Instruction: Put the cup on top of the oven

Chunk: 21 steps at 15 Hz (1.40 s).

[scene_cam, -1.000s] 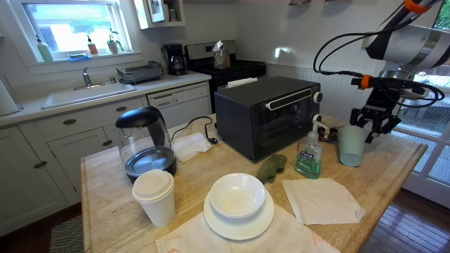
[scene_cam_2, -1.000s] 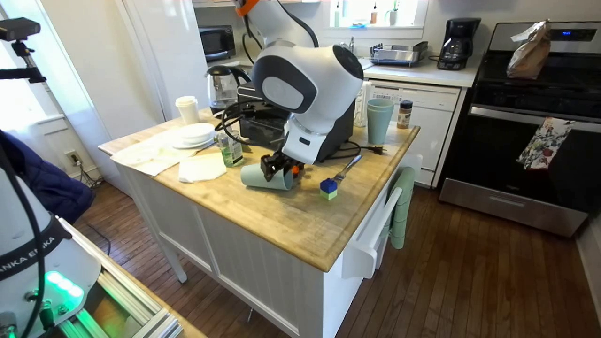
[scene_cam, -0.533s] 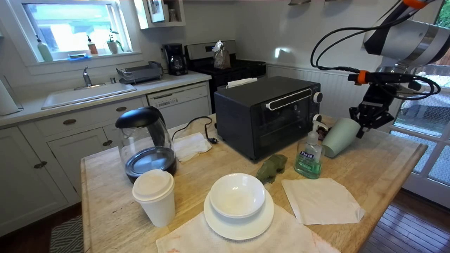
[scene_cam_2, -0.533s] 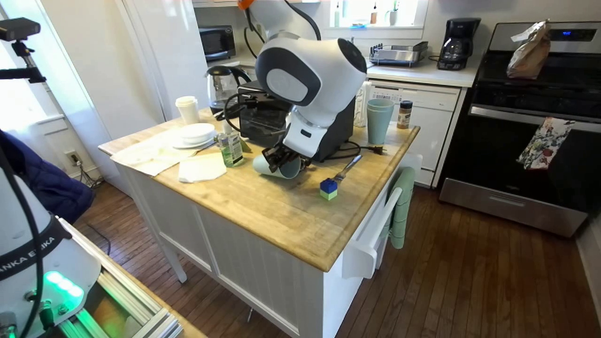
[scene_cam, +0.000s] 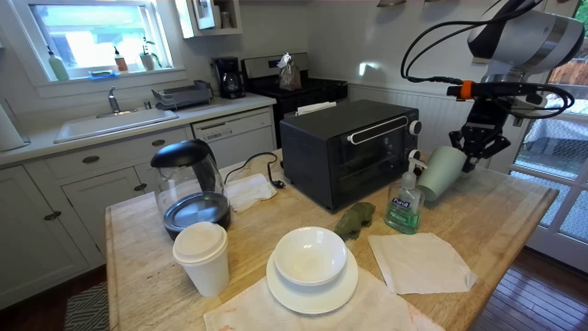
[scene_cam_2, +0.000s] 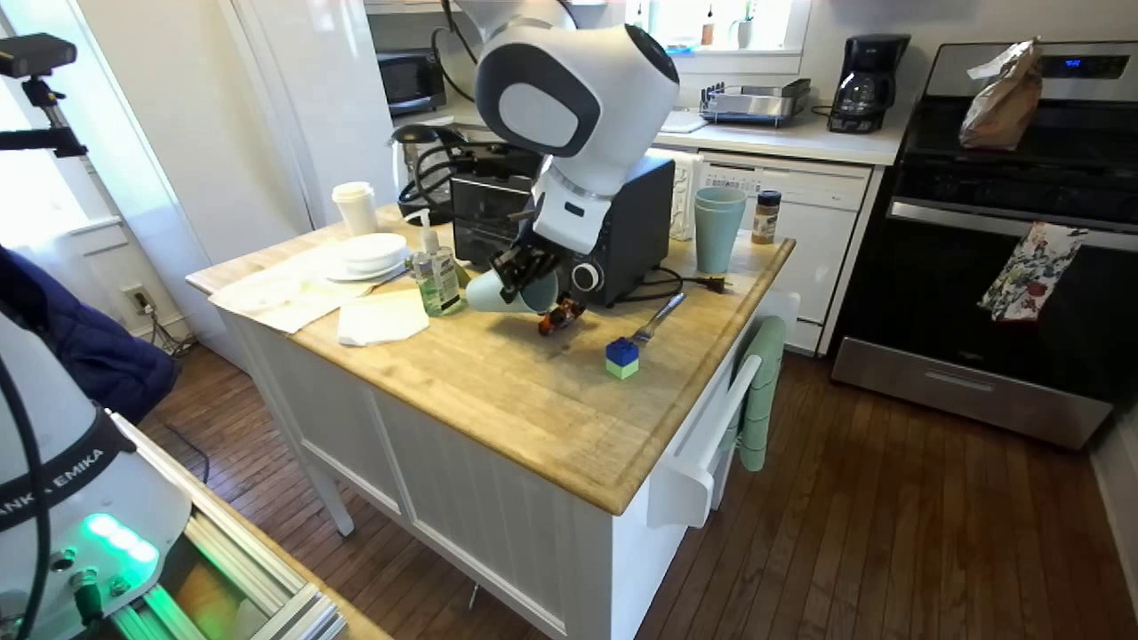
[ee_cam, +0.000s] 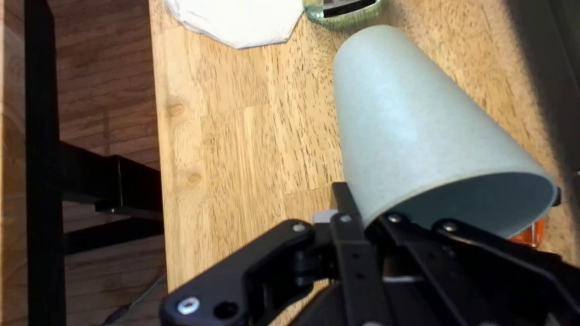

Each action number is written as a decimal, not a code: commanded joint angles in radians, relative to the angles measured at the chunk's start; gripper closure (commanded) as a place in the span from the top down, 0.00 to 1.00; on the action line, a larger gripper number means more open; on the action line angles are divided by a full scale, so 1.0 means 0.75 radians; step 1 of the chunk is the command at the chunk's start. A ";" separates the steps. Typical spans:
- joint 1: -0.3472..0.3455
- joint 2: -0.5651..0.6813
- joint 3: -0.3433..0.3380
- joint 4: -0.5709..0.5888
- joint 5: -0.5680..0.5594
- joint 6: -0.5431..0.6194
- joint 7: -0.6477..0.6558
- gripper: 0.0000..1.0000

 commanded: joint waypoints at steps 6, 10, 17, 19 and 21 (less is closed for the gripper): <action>0.136 -0.332 0.032 -0.138 -0.441 0.250 0.001 0.02; 0.121 -0.329 0.071 -0.098 -0.464 0.233 -0.036 0.06; 0.135 -0.465 0.106 -0.151 -0.523 0.305 -0.144 0.02; 0.143 -0.515 0.127 -0.142 -0.582 0.325 -0.197 0.02; 0.146 -0.558 0.154 -0.117 -0.656 0.312 -0.239 0.02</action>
